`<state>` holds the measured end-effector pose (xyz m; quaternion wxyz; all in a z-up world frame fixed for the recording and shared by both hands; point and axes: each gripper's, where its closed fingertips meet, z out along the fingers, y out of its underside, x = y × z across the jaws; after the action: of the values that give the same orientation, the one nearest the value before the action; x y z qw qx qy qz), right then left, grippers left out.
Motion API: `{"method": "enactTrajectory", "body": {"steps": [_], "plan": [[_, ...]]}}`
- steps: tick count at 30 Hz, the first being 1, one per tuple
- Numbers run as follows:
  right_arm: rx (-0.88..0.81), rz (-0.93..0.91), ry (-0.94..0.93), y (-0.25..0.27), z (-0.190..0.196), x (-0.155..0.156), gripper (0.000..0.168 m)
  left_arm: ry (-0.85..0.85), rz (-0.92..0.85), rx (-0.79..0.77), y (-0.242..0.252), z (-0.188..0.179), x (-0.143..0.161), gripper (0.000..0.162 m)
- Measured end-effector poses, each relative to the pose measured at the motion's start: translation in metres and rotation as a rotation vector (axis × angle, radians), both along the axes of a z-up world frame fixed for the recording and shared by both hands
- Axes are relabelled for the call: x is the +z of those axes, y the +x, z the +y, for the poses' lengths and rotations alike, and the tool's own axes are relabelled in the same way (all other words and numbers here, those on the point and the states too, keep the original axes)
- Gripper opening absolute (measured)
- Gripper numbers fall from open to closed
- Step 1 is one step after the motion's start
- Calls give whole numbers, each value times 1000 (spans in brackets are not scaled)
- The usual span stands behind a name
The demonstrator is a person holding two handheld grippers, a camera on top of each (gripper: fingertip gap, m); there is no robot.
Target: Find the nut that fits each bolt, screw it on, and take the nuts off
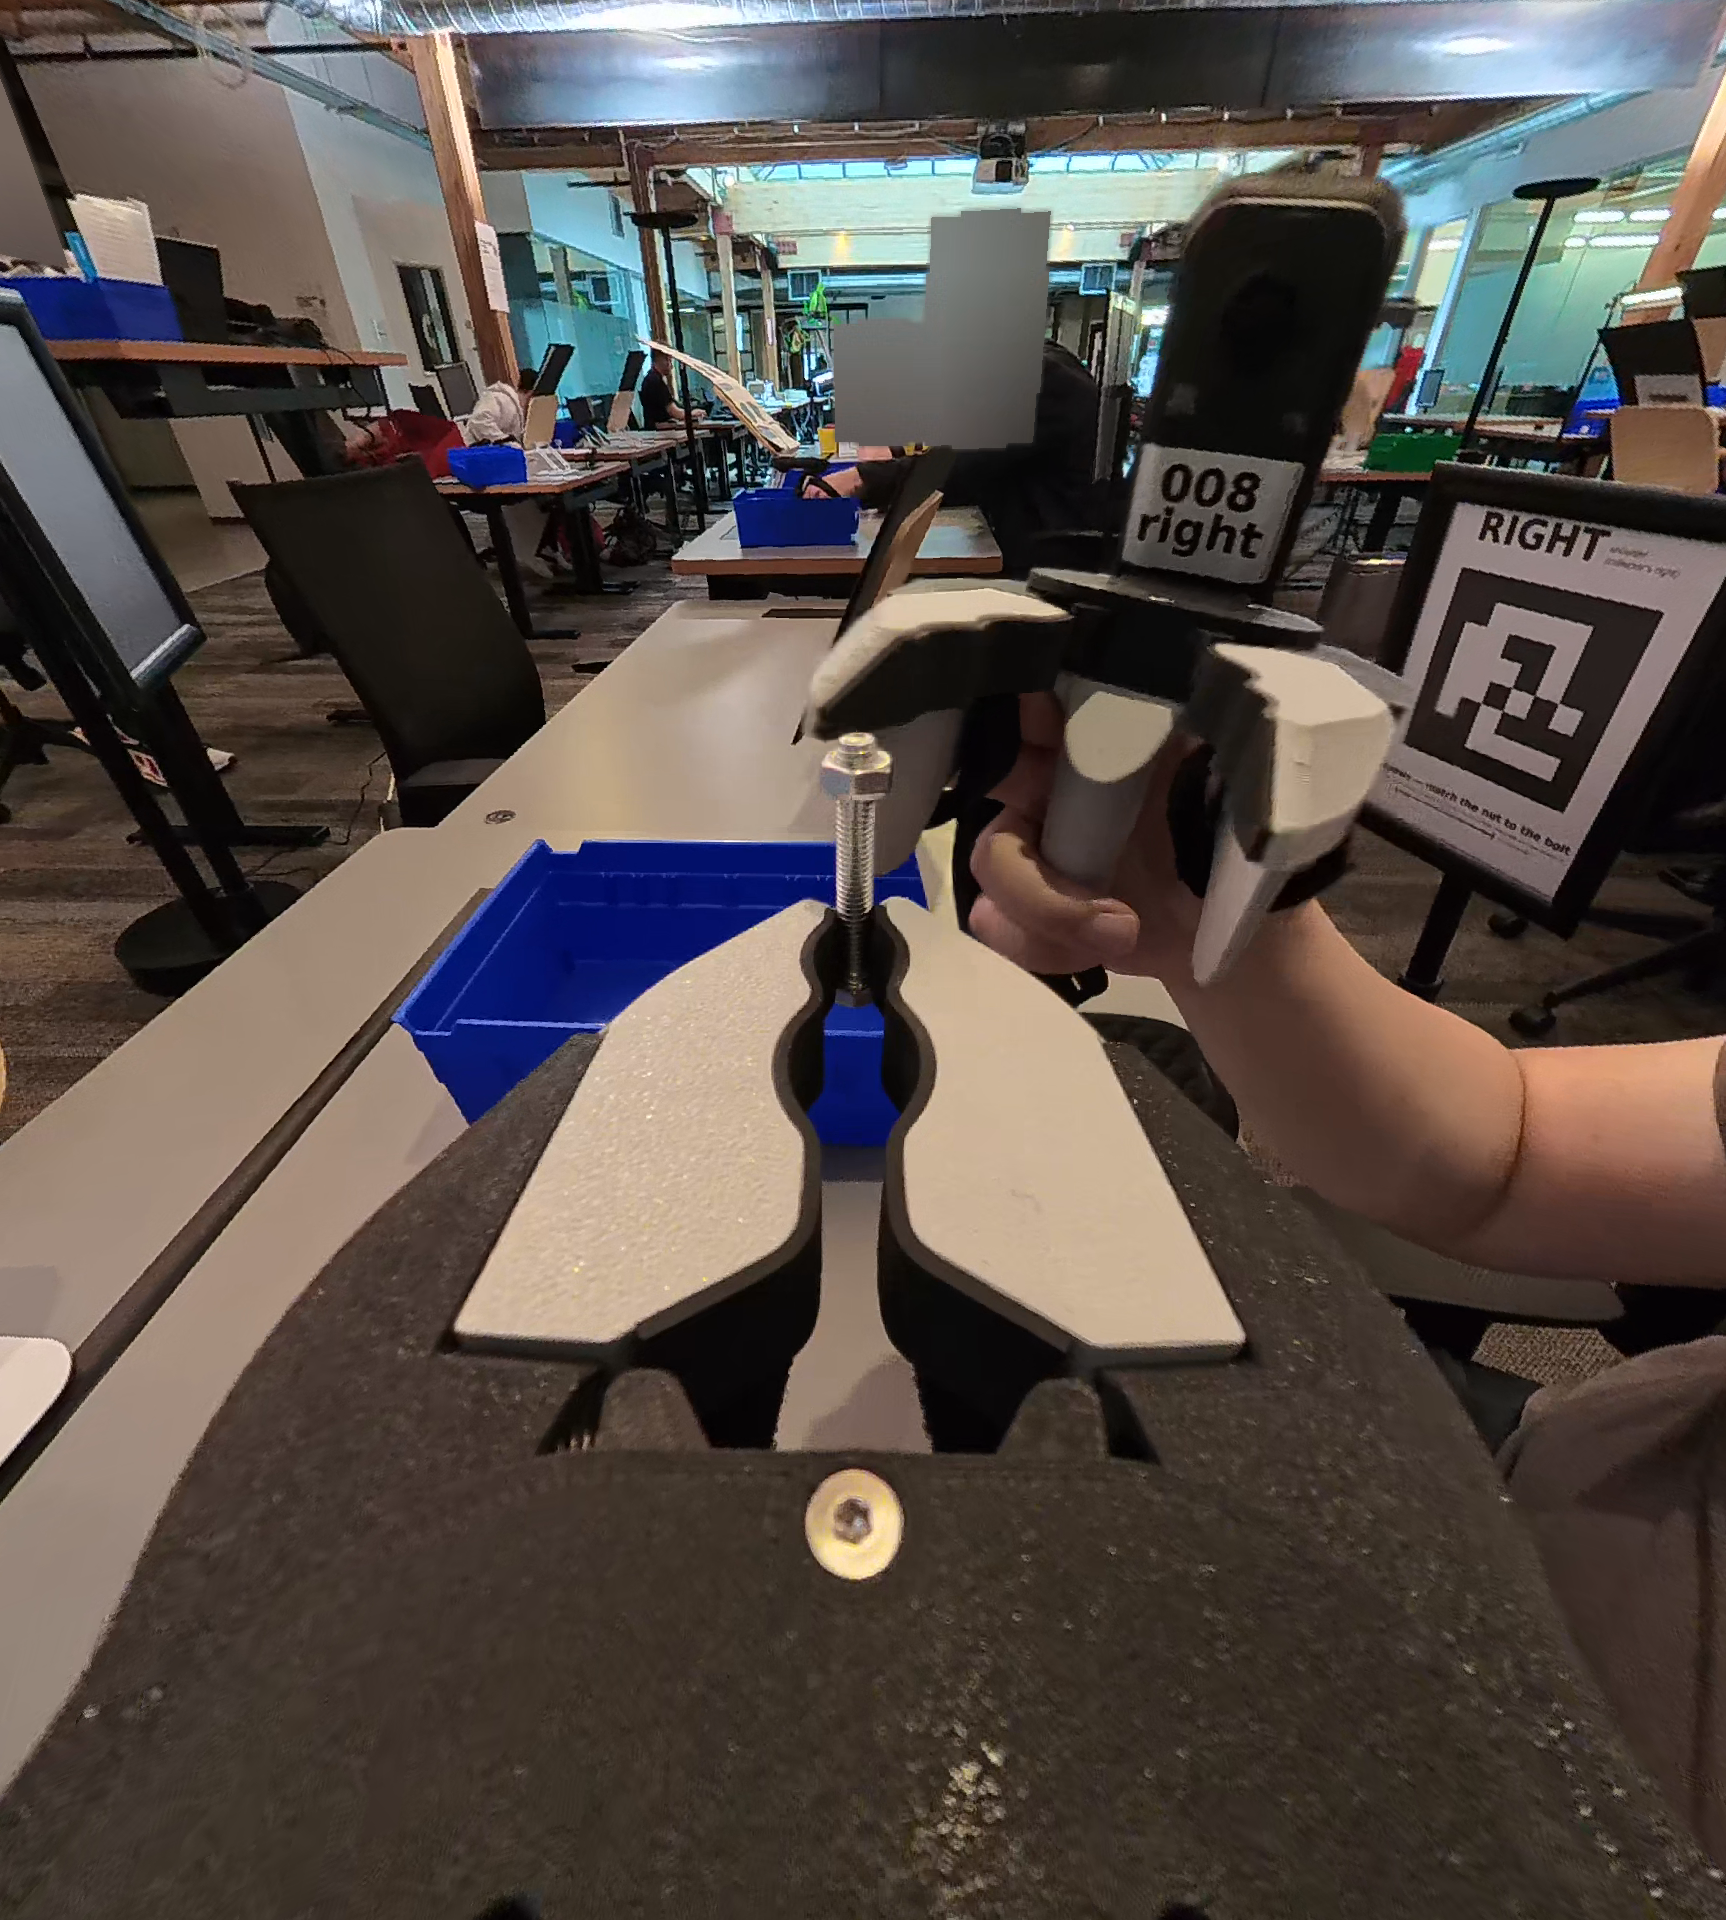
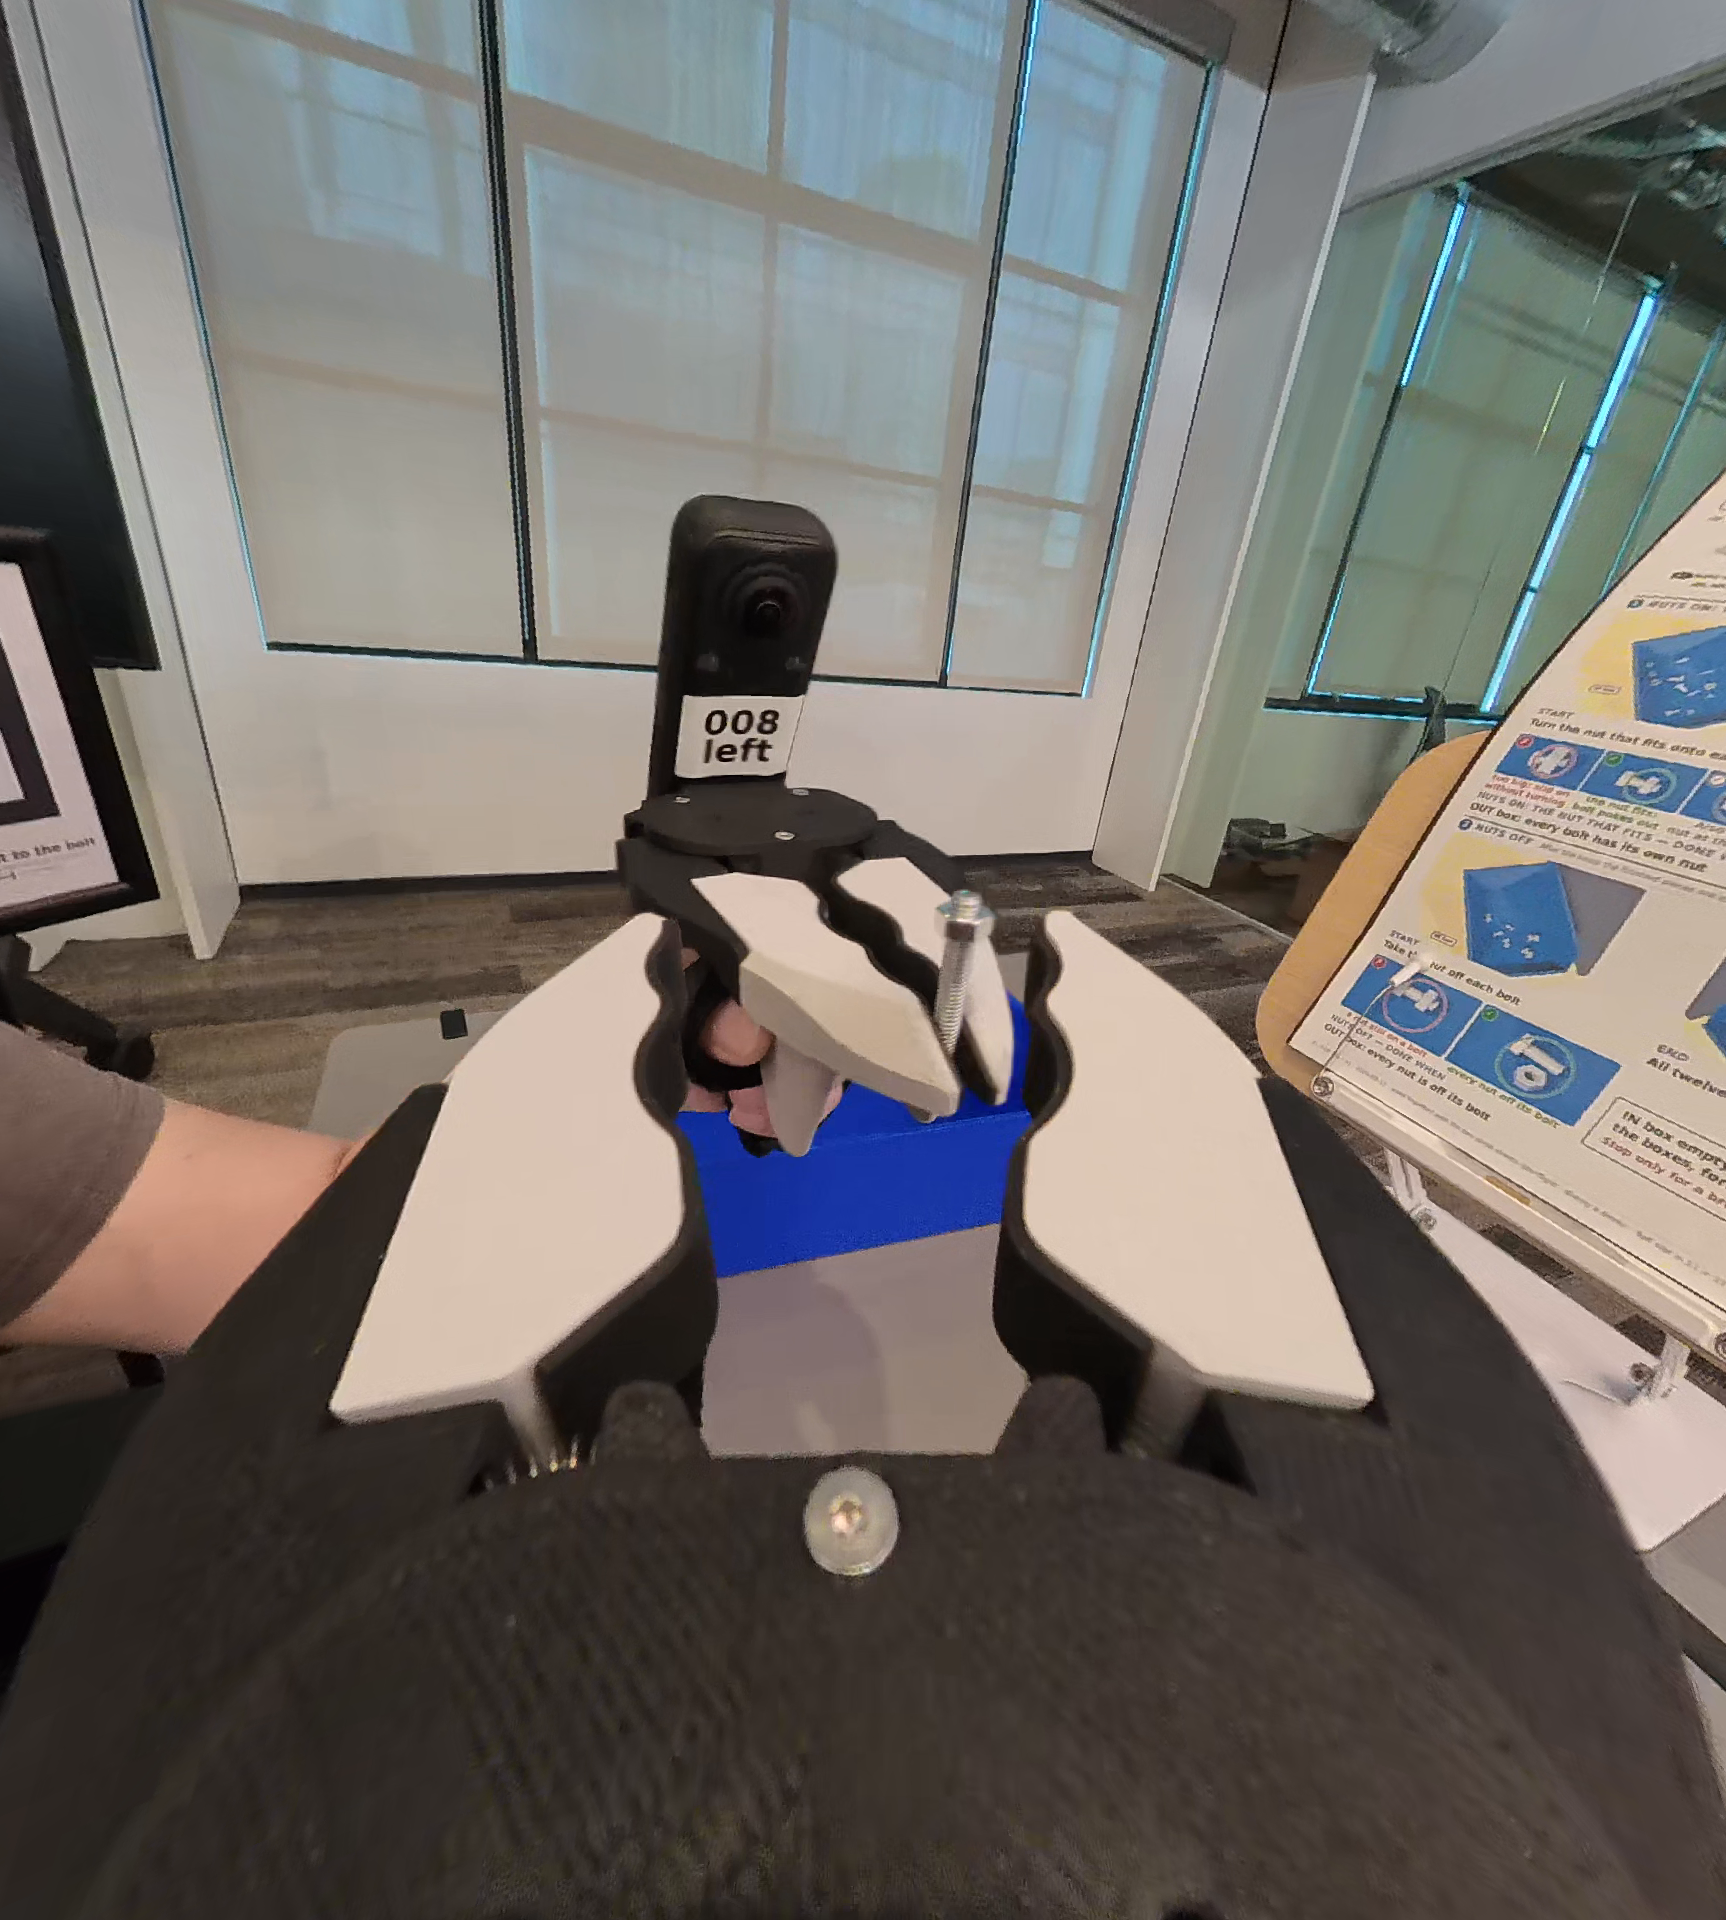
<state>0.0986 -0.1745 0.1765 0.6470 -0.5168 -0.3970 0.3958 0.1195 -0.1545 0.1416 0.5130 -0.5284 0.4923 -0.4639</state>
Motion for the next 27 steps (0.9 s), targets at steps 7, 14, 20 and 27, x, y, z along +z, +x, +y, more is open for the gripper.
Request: {"method": "enactTrajectory", "body": {"steps": [7, 14, 20, 27], "plan": [[26, -55, -14, -18, 3, -7, 69, 5, 12, -3, 4, -1, -3, 5], [-7, 0, -23, -3, 5, -3, 66, 6, -8, 3, -2, -1, 2, 5], [15, -51, -12, -20, 3, -6, 71, 17, 13, 8, 2, -1, -2, 5], [-6, 10, -21, 0, 0, 0, 65, -10, -12, 7, -5, 4, 2, 5]]}}
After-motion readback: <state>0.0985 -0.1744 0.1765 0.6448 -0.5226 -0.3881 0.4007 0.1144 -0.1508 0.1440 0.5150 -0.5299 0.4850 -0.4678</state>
